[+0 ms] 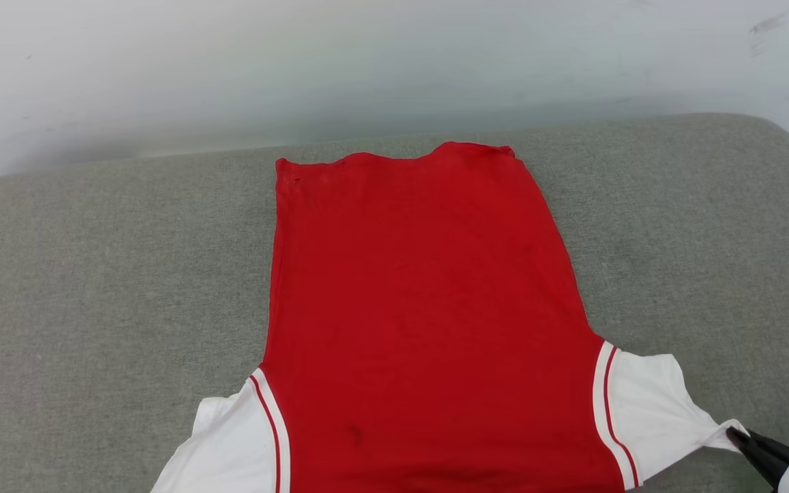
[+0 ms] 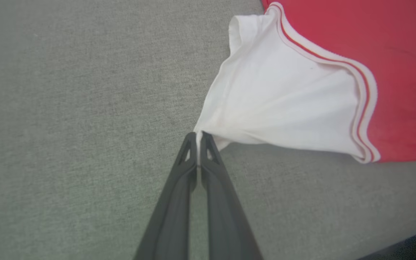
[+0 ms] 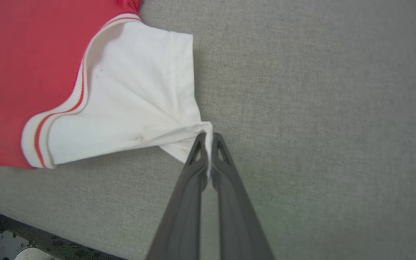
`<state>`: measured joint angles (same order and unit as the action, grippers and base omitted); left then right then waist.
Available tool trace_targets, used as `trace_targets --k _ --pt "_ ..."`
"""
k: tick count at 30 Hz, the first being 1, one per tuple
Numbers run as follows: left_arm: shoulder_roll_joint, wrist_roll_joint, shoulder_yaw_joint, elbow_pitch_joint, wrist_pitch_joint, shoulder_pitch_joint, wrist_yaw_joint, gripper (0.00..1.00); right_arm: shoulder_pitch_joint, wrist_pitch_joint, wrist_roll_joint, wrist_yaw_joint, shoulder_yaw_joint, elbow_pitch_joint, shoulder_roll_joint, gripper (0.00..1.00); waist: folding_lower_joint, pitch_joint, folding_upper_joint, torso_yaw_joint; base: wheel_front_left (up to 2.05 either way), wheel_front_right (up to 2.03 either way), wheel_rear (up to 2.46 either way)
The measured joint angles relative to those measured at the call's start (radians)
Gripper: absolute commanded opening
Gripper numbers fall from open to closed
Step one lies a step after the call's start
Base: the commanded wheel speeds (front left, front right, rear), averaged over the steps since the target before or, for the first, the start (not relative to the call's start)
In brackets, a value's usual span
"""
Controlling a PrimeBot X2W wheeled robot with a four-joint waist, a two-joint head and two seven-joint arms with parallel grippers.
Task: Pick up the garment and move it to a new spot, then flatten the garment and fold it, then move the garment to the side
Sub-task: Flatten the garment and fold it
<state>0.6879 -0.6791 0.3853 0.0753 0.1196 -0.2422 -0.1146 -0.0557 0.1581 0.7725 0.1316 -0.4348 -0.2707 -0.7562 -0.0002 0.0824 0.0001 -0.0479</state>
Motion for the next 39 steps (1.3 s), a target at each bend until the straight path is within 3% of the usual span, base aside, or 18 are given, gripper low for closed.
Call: trace_targets --k 6,7,8,9,18,22,32,39 --pt "0.002 0.000 0.025 -0.041 -0.033 -0.015 -0.003 0.00 0.040 0.032 0.004 0.000 0.032 0.032 0.008 0.00 0.0001 0.008 0.0000 0.012 0.00 0.00 0.00" --pt "0.001 0.000 0.027 -0.049 -0.038 -0.012 -0.002 0.00 0.040 0.040 0.004 0.000 0.040 0.037 0.012 0.04 0.0000 0.010 0.0000 0.015 0.00 0.00 0.00" --pt "0.000 0.000 0.027 -0.058 -0.039 -0.005 -0.002 0.00 0.040 0.052 0.004 0.000 0.051 0.040 0.014 0.86 0.0001 0.012 0.0000 0.018 0.00 0.00 0.00" --pt "-0.002 -0.004 0.026 -0.070 -0.042 0.004 0.000 0.00 0.040 0.081 0.010 0.000 0.063 0.038 0.015 1.00 0.0001 0.016 0.0000 0.021 0.00 0.00 0.00" --pt "0.008 -0.053 0.034 -0.274 -0.153 0.039 0.003 0.00 -0.067 0.316 0.105 -0.001 0.242 0.205 0.052 1.00 0.0002 0.077 0.0000 0.077 0.00 0.00 0.00" --pt "0.021 -0.027 0.056 -0.382 -0.197 0.071 -0.010 0.00 -0.202 0.458 0.048 -0.001 0.302 0.248 0.065 1.00 0.0003 0.133 0.0000 0.119 0.00 0.00 0.00" --pt "-0.027 0.035 0.142 -0.503 -0.247 0.186 0.019 0.00 -0.620 0.820 -0.166 -0.001 0.422 0.089 0.144 1.00 0.0004 0.295 0.0000 0.281 0.00 0.00 0.00" --pt "-0.063 0.062 0.177 -0.544 -0.259 0.257 0.041 0.00 -0.825 0.961 -0.320 -0.001 0.488 -0.004 0.151 1.00 0.0005 0.403 0.0000 0.400 0.00 0.00 0.00"
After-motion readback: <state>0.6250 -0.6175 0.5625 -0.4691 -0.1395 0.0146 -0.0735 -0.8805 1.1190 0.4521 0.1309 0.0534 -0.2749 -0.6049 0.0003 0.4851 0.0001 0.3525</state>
